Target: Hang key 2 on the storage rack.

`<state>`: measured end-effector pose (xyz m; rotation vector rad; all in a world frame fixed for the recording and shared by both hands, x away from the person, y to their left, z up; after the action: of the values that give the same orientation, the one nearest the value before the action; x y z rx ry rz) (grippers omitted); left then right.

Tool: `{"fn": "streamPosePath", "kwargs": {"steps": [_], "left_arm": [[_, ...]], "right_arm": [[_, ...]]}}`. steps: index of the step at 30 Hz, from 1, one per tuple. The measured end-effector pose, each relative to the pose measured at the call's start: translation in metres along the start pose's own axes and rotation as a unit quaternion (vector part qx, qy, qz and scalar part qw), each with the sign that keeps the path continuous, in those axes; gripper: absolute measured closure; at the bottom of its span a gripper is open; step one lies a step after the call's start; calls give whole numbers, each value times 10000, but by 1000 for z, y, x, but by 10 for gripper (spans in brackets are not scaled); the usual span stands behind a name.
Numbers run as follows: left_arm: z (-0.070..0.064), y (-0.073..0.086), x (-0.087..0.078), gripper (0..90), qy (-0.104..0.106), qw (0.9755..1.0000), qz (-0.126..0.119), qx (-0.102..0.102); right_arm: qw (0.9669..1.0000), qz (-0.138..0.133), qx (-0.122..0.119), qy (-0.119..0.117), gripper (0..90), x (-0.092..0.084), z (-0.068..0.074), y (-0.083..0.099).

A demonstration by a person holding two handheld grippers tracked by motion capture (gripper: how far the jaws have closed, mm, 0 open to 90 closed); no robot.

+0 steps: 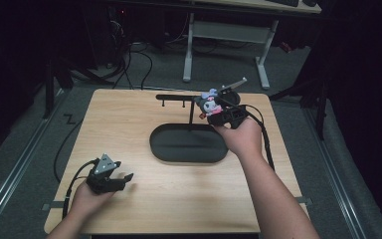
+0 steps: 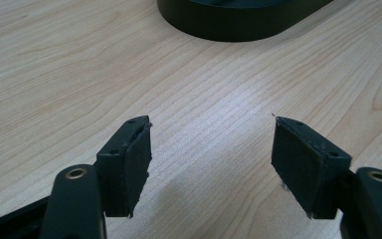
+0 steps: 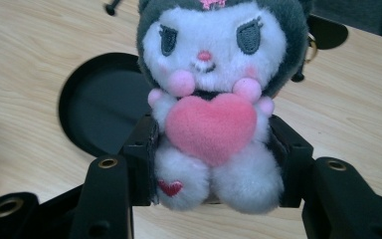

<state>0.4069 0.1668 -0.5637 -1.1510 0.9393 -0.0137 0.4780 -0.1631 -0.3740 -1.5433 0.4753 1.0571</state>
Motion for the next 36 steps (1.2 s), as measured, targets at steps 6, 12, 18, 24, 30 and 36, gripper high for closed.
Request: {"fn": "streamPosePath", "kwargs": {"steps": [6, 12, 18, 24, 30, 36], "left_arm": [[-1, 0, 1, 323, 6, 10000, -12, -1], [-3, 0, 2, 324, 10, 10000, 28, 54], [-4, 1, 3, 324, 26, 9999, 67, 91], [-3, 1, 3, 325, 30, 9999, 89, 82], [-3, 2, 3, 328, 66, 9999, 105, 76], [-5, 2, 4, 328, 95, 9998, 125, 102]], "right_arm": [[9998, 164, 108, 10, 490, 12, -7, 19], [9994, 316, 152, -41, 490, 23, -11, 38], [9987, 480, 171, -24, 489, 36, -11, 46], [9984, 520, 180, -89, 483, 50, -10, 49], [9983, 534, 177, -164, 381, 61, -3, 48], [9981, 554, 194, -183, 359, 61, -1, 48]]}}
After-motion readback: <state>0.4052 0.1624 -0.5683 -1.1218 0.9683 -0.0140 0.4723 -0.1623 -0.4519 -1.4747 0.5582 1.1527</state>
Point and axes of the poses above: each handheld gripper's, and its own axes: x roughly forward along the jaws, y roughly out of its underside, z roughly to its left, the point moved 7 cm from there along x, roughly forward along the jaws, and after that the axes turned 6 degrees about -y, right-handed, at the moved point
